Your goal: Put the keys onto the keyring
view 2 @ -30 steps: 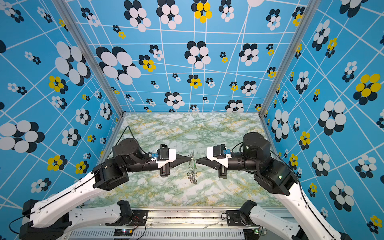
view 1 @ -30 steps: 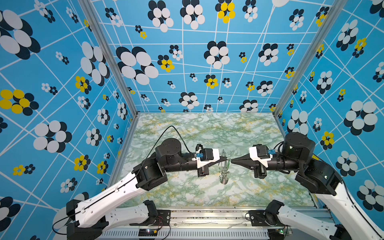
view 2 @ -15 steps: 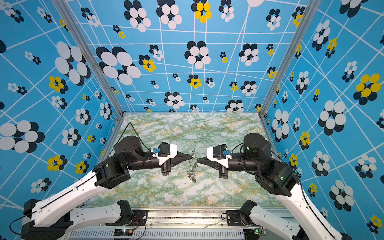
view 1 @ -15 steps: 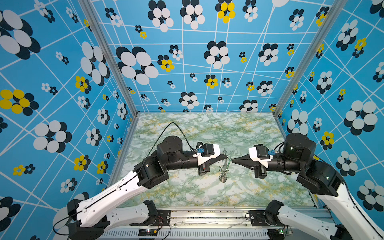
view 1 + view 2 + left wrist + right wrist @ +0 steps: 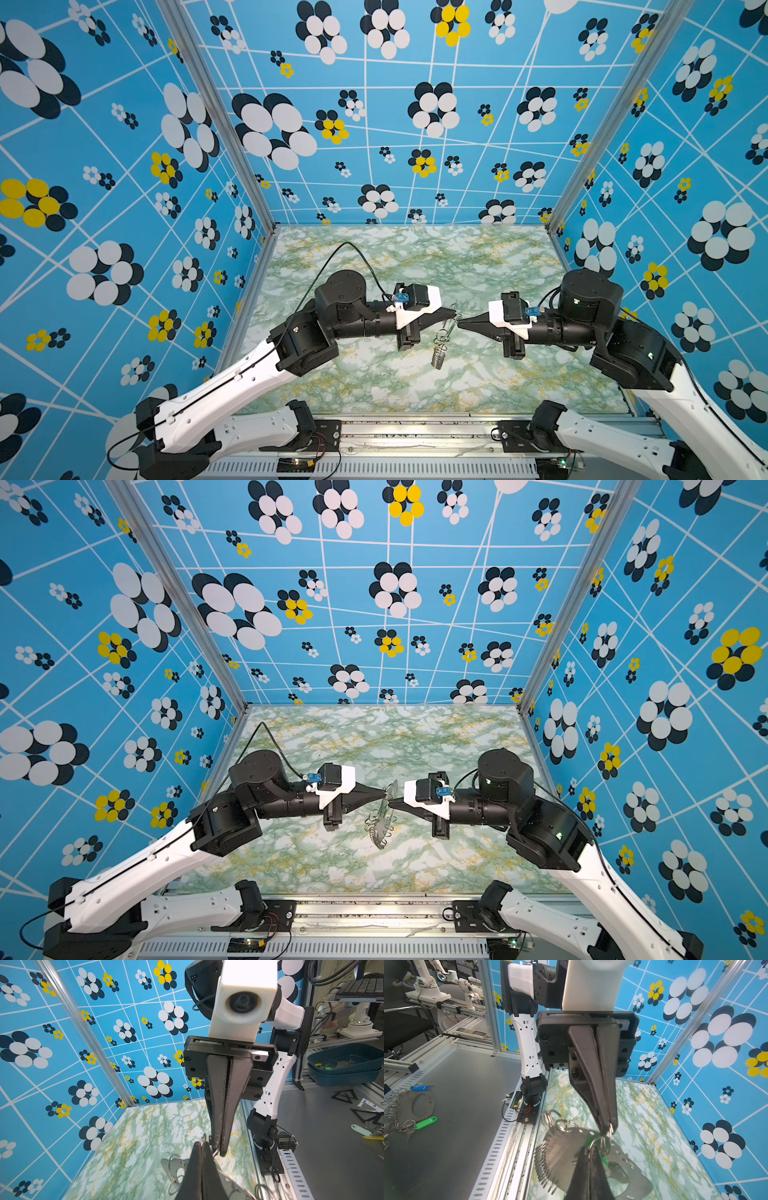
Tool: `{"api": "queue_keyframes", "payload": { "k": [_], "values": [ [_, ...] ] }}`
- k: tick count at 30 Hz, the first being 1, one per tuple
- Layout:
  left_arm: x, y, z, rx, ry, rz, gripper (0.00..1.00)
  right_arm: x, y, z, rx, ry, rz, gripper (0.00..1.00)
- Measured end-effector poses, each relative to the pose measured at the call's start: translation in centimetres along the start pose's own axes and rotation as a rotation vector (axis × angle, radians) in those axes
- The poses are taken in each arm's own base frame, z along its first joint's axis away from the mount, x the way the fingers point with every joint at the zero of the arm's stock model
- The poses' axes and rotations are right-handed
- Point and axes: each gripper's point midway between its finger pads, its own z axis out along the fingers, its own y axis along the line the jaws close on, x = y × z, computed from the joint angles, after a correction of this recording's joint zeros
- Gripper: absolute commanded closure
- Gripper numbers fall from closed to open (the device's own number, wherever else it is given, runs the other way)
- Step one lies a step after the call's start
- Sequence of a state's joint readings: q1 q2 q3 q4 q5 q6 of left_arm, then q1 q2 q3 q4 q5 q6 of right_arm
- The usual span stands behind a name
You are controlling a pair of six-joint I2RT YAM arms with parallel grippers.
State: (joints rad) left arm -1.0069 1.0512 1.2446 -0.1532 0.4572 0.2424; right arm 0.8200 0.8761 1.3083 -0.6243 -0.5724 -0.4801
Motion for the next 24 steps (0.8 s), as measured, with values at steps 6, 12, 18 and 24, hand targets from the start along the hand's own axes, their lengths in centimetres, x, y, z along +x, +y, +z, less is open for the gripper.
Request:
{"api": "queue_keyframes", "payload": {
  "k": [6, 12, 18, 24],
  "values": [
    [-0.9, 1.6, -0.2, -0.062, -0.054, 0.024, 1.00, 1.0, 1.2, 0.2, -0.046, 0.034, 0.024, 0.73],
    [-0.3, 2.1, -0.5, -0.078, -0.102, 0.026, 1.00, 2.0, 0.6, -0.2, 0.009, 0.088, 0.044, 0.69],
    [1.7, 3.8, -1.0, -0.106, -0.145, -0.019, 1.00, 2.7, -0.4, -0.6, 0.078, 0.125, 0.059, 0.63],
    [1.7, 3.3, -1.0, -0.055, -0.181, -0.015, 1.00, 3.0, -3.4, -1.3, 0.191, 0.122, 0.110, 0.62]
  ]
}}
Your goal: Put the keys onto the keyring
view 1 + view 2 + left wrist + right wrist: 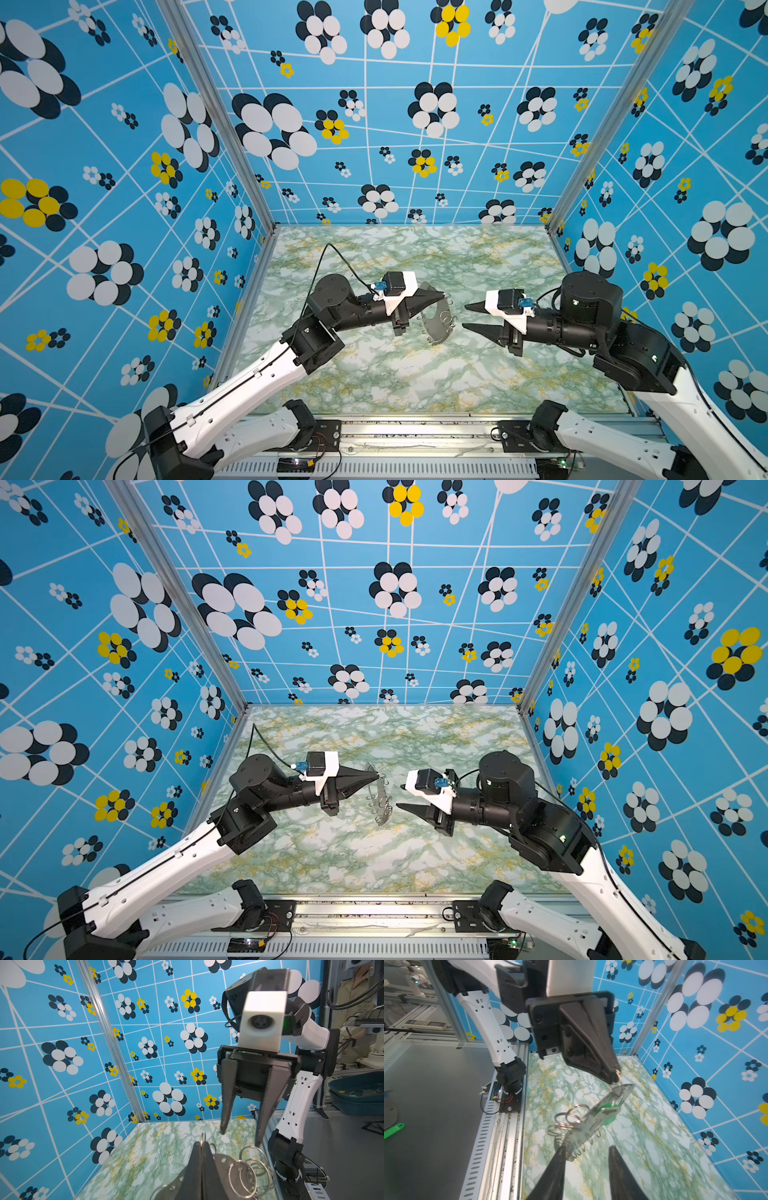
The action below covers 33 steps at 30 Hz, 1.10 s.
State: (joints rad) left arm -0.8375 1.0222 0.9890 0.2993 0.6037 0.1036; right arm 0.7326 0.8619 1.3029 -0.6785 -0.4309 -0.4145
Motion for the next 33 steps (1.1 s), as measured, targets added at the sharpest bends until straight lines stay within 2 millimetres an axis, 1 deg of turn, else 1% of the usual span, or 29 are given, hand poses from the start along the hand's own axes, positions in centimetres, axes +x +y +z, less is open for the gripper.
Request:
{"api": "queue_keyframes", "payload": {
  "k": [5, 7, 9, 13, 18, 27, 33],
  "values": [
    [-0.2, -0.6, 0.2, 0.043, -0.017, 0.010, 1.00, -0.4, -3.6, 0.1, 0.103, -0.041, 0.076, 0.62],
    [-0.2, -0.7, 0.2, 0.052, -0.020, 0.012, 1.00, -0.7, -4.3, 0.3, 0.112, -0.066, 0.106, 0.61],
    [-0.4, -0.7, 0.3, 0.057, -0.028, 0.018, 1.00, -1.2, -4.7, 0.7, 0.096, -0.098, 0.127, 0.60],
    [-0.7, -0.7, 0.2, 0.062, -0.041, 0.028, 1.00, -1.9, -4.1, 1.4, 0.025, -0.137, 0.142, 0.59],
    [-1.3, -0.3, 0.2, 0.055, -0.069, 0.053, 1.00, -2.0, -2.8, 1.7, -0.052, -0.157, 0.158, 0.58],
    [0.2, 0.2, 1.2, 0.065, -0.047, 0.029, 1.00, -2.4, -1.9, 1.5, -0.109, -0.187, 0.174, 0.58],
    [-0.1, 0.2, 1.3, 0.064, -0.061, 0.038, 1.00, -2.3, -1.6, 1.6, -0.127, -0.188, 0.180, 0.61]
  ]
}}
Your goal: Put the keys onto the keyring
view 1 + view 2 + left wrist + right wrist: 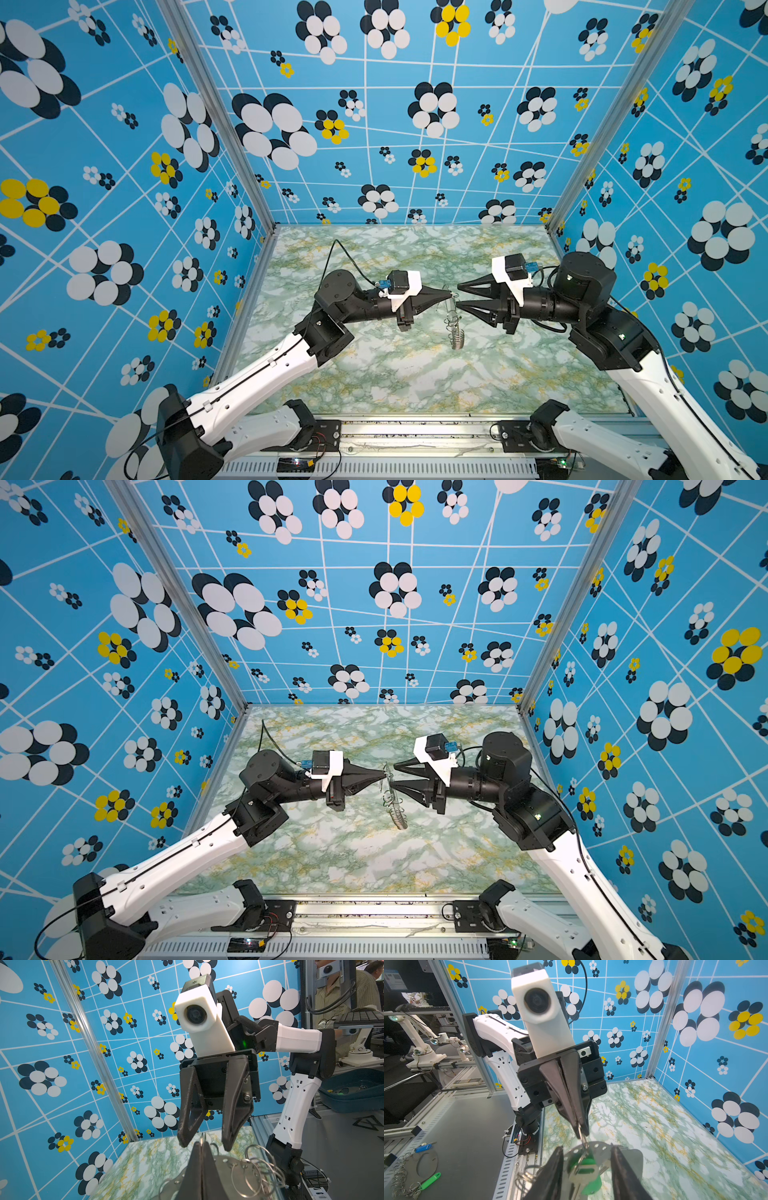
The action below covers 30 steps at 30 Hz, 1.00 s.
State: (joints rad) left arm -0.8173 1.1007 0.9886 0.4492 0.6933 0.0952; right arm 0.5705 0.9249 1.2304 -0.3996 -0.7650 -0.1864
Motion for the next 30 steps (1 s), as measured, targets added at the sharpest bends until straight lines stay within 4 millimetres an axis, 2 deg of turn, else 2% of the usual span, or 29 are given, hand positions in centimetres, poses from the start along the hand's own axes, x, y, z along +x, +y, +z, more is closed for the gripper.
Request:
{"api": "queue_keyframes", "payload": {
  "k": [6, 14, 21, 30],
  "values": [
    [0.0, -0.1, 0.1, 0.008, -0.004, -0.007, 1.00, 0.7, -0.2, 0.0, 0.018, 0.018, 0.007, 0.63],
    [-0.1, -0.1, 0.0, 0.009, -0.005, -0.006, 1.00, -0.8, 0.7, -1.2, 0.025, -0.010, -0.030, 0.61],
    [-0.1, -0.2, 0.0, 0.016, -0.007, -0.020, 1.00, -0.9, 0.4, -1.2, 0.038, -0.009, -0.039, 0.73],
    [-0.7, -0.4, -0.2, 0.023, -0.020, -0.017, 1.00, -0.4, -0.3, -0.8, 0.055, 0.008, -0.030, 0.74]
  ]
}}
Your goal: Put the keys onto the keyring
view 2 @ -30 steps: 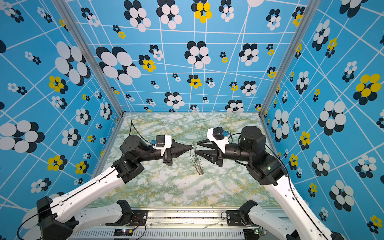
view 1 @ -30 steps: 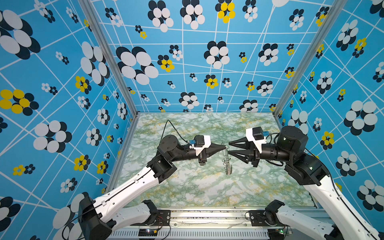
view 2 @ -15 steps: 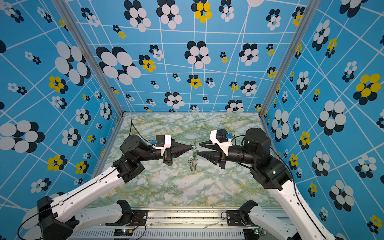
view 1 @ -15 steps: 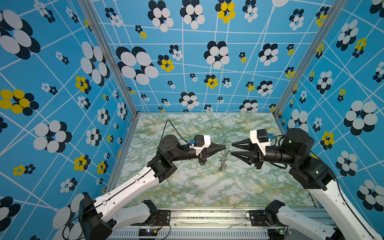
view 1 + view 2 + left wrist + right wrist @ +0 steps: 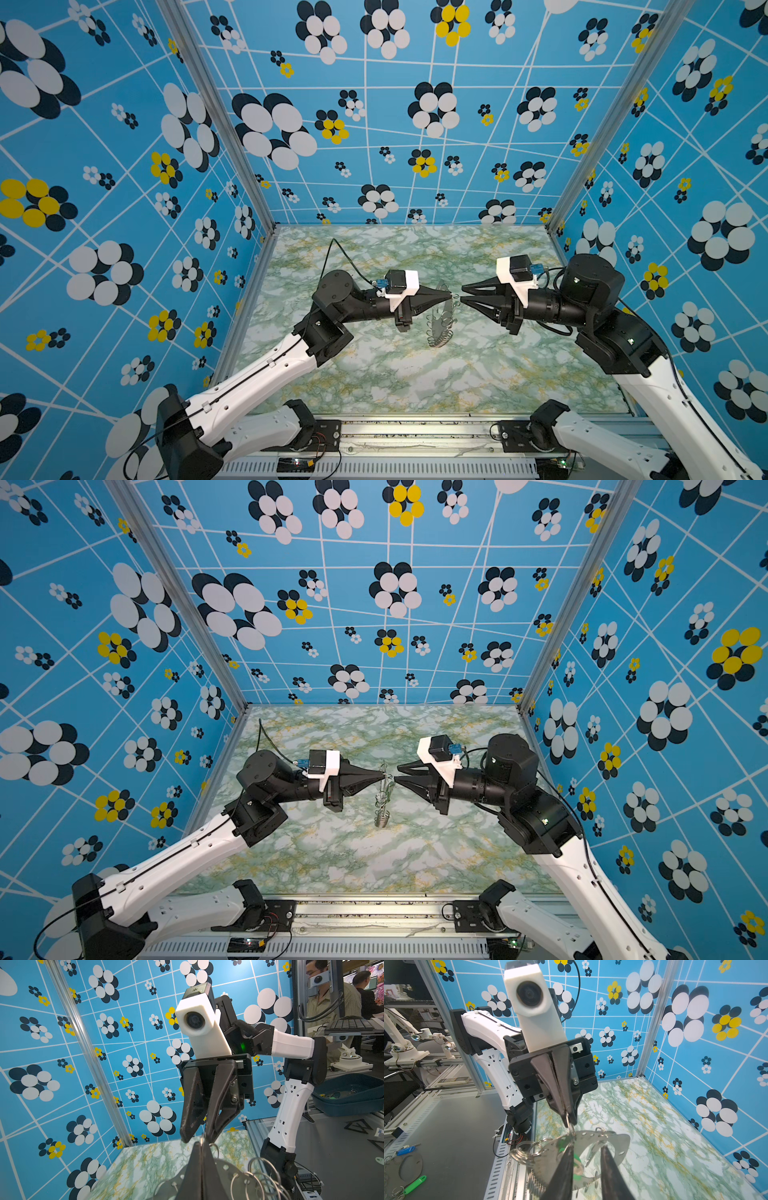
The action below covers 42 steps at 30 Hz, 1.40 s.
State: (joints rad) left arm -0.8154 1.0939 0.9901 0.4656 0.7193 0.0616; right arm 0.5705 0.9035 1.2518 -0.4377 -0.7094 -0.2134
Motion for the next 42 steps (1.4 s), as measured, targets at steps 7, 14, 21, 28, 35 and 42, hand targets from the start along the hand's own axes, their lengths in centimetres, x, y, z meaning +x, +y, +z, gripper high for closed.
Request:
{"api": "queue_keyframes", "payload": {
  "k": [7, 14, 21, 28, 35, 42],
  "values": [
    [-0.1, 0.0, 0.0, 0.000, -0.004, 0.001, 1.00, 0.2, 0.1, 0.2, -0.017, 0.003, 0.007, 0.76],
    [-0.2, 0.0, 0.0, 0.001, -0.007, 0.003, 1.00, 0.4, 0.4, 0.6, -0.052, 0.007, 0.022, 0.77],
    [-0.2, 0.0, 0.0, 0.001, -0.007, 0.003, 1.00, 0.2, 0.8, 0.6, -0.079, -0.002, 0.029, 0.77],
    [-0.2, -0.2, 0.0, 0.010, -0.008, 0.003, 1.00, 0.2, 0.9, 0.7, -0.089, -0.004, 0.033, 0.81],
    [-0.6, -0.2, 0.1, 0.014, -0.014, 0.008, 1.00, -0.1, 0.8, 0.8, -0.092, -0.014, 0.029, 0.84],
    [-0.7, -0.3, 0.1, 0.020, -0.015, 0.010, 1.00, -0.2, 1.1, 0.8, -0.107, -0.020, 0.037, 0.83]
  ]
}}
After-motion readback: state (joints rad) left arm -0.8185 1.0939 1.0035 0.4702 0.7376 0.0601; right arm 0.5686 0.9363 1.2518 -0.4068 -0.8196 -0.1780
